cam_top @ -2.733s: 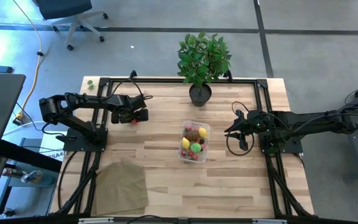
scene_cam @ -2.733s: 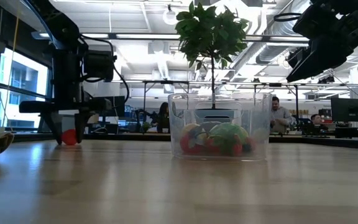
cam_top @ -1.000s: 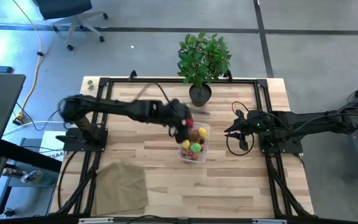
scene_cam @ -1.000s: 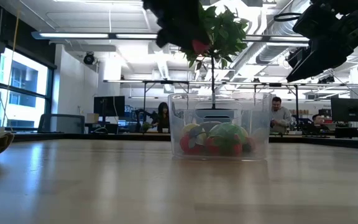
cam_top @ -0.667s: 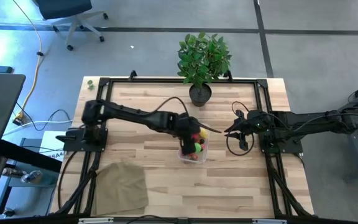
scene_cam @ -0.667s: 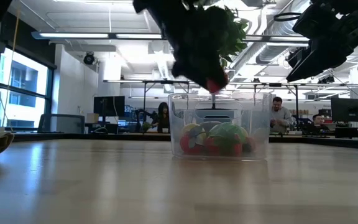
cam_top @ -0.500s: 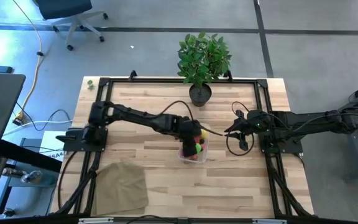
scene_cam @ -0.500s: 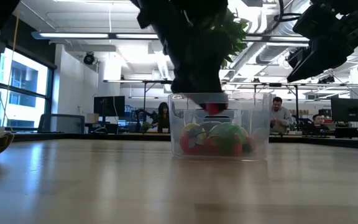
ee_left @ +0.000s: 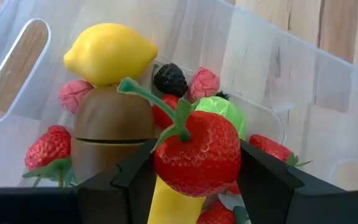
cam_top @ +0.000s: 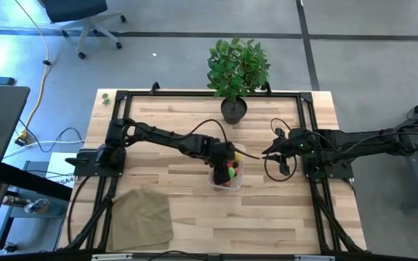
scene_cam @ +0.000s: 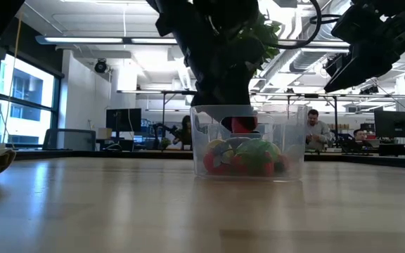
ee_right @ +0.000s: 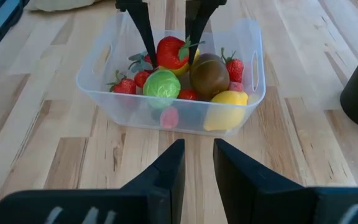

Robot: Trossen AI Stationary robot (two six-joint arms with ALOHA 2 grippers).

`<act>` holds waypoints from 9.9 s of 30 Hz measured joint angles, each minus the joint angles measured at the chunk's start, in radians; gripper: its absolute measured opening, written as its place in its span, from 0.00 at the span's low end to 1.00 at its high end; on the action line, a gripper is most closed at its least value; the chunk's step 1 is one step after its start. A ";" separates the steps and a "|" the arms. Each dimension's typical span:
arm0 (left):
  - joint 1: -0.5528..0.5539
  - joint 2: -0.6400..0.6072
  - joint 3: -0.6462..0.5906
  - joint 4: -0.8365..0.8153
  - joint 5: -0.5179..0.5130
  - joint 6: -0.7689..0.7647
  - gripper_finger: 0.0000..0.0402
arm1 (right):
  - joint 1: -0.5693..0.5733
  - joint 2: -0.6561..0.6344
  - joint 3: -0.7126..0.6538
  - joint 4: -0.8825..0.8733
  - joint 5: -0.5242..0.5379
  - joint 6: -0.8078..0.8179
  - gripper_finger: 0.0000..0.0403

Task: Pick and placing Produce into tupperware
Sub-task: Put the red strawberry into the transparent container, then return to Home Position

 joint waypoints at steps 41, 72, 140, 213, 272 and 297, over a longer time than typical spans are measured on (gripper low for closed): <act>0.000 -0.011 0.114 -0.080 0.022 0.053 0.67 | 0.000 0.000 0.000 0.000 0.000 0.000 0.18; 0.014 -0.199 0.553 -0.878 -0.195 0.222 0.25 | 0.000 0.000 0.000 0.000 0.000 0.000 0.18; 0.018 -0.175 0.406 -0.481 -0.125 0.532 0.01 | 0.000 0.000 0.000 0.000 0.000 0.000 0.18; 0.151 -1.753 -1.111 0.305 -0.125 0.392 0.01 | 0.000 0.001 0.000 0.000 0.000 0.000 0.18; 0.151 -2.060 -1.506 0.564 -0.090 0.261 0.01 | 0.000 0.001 0.000 0.000 0.000 0.000 0.18; 0.151 -2.051 -1.539 0.560 -0.106 0.488 0.01 | 0.000 0.001 0.000 0.000 0.000 0.000 0.18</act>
